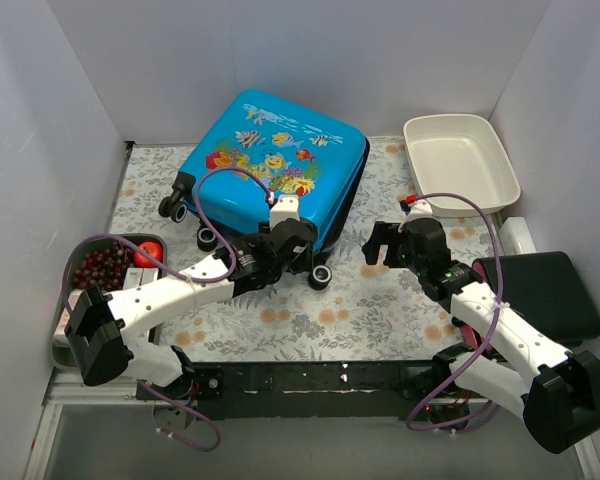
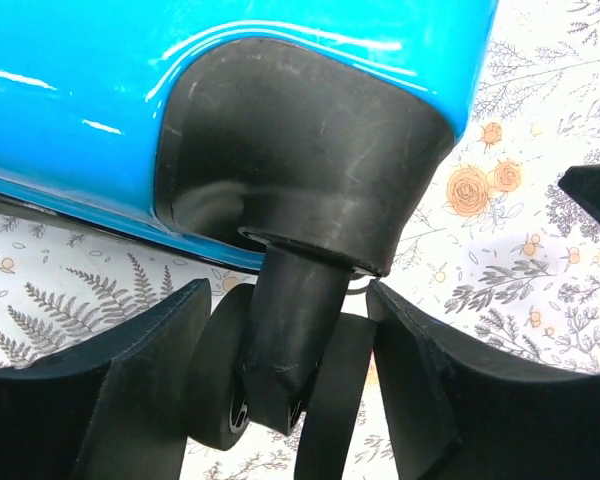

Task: Open, take out, and arrange the luggage

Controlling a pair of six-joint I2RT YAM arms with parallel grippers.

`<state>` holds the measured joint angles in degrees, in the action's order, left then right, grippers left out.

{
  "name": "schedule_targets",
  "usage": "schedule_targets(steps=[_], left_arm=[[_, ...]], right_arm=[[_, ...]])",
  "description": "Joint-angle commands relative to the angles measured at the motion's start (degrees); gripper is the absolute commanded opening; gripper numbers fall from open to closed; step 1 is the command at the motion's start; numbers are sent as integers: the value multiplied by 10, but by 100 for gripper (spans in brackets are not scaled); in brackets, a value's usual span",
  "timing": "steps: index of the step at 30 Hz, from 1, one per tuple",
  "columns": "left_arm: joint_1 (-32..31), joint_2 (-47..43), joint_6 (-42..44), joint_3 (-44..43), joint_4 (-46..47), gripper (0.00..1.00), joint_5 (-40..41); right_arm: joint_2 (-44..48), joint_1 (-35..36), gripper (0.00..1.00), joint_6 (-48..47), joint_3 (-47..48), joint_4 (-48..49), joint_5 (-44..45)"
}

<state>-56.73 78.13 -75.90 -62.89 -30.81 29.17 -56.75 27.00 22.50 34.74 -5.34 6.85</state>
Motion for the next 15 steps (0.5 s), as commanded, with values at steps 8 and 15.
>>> schedule_targets(steps=[8, 15], left_arm=[[5, -40, -35, -38, -6, 0, 132], [43, -116, -62, -94, 17, 0, 226]], right_arm=[[14, -1, 93, -12, -2, 43, -4], [-23, 0, 93, -14, 37, 46, 13]])
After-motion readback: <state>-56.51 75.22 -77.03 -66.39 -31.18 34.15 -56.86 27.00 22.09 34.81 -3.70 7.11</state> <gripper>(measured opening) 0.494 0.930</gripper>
